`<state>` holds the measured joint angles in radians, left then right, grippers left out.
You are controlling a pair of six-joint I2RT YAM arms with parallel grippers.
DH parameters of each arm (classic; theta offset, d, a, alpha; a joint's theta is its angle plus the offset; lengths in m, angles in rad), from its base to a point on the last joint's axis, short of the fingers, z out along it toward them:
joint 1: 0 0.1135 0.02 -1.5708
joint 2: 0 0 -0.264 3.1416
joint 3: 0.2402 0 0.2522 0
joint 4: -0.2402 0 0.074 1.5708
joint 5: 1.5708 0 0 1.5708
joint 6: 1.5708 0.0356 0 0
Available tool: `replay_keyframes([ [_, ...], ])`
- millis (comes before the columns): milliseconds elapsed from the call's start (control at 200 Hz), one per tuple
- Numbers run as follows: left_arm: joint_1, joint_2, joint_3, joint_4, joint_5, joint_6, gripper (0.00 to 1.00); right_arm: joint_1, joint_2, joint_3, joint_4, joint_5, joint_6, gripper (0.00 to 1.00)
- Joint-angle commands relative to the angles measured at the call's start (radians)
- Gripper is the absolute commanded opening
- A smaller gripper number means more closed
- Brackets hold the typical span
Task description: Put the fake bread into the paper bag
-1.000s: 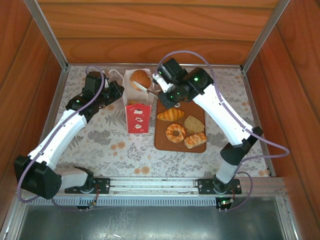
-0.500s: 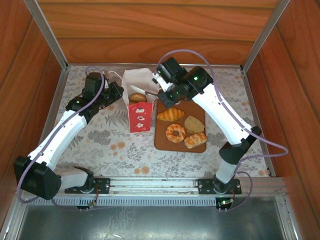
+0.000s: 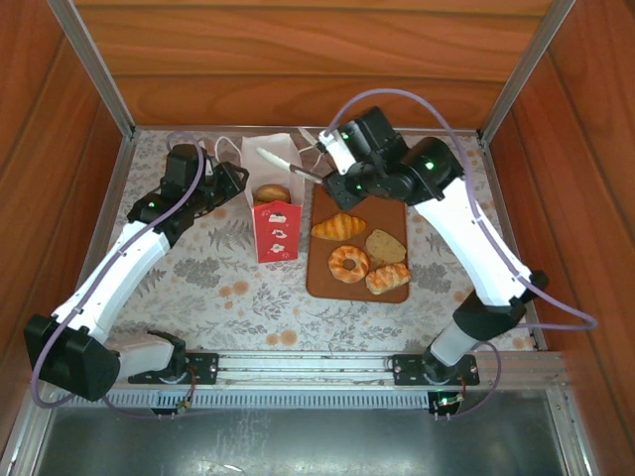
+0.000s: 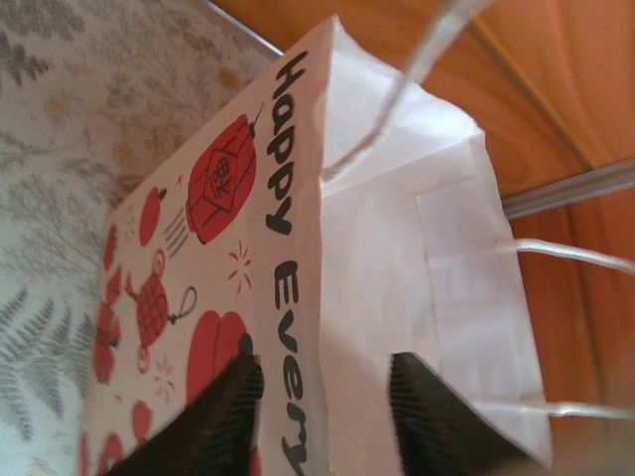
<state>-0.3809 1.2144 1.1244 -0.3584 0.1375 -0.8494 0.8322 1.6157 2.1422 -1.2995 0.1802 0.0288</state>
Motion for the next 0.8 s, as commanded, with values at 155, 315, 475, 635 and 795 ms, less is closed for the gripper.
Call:
replay_keyframes([
  [155, 0.008, -0.079, -0.036, 0.013, -0.037, 0.027, 0.74, -0.014, -0.131, -0.041, 0.107, 0.047, 0.011, 0.47],
  [315, 0.023, -0.128, -0.057, 0.008, -0.063, 0.047, 0.82, -0.074, -0.194, -0.094, 0.114, 0.075, 0.001, 0.46],
  [475, 0.053, -0.177, -0.087, -0.008, -0.081, 0.052, 0.84, -0.191, -0.284, -0.243, 0.120, 0.086, -0.014, 0.46],
  [635, 0.093, -0.225, -0.133, -0.015, -0.085, 0.057, 0.85, -0.320, -0.378, -0.435, 0.127, 0.090, -0.022, 0.46],
  [795, 0.129, -0.251, -0.157, -0.014, -0.082, 0.065, 0.96, -0.414, -0.425, -0.621, 0.158, 0.102, -0.057, 0.45],
])
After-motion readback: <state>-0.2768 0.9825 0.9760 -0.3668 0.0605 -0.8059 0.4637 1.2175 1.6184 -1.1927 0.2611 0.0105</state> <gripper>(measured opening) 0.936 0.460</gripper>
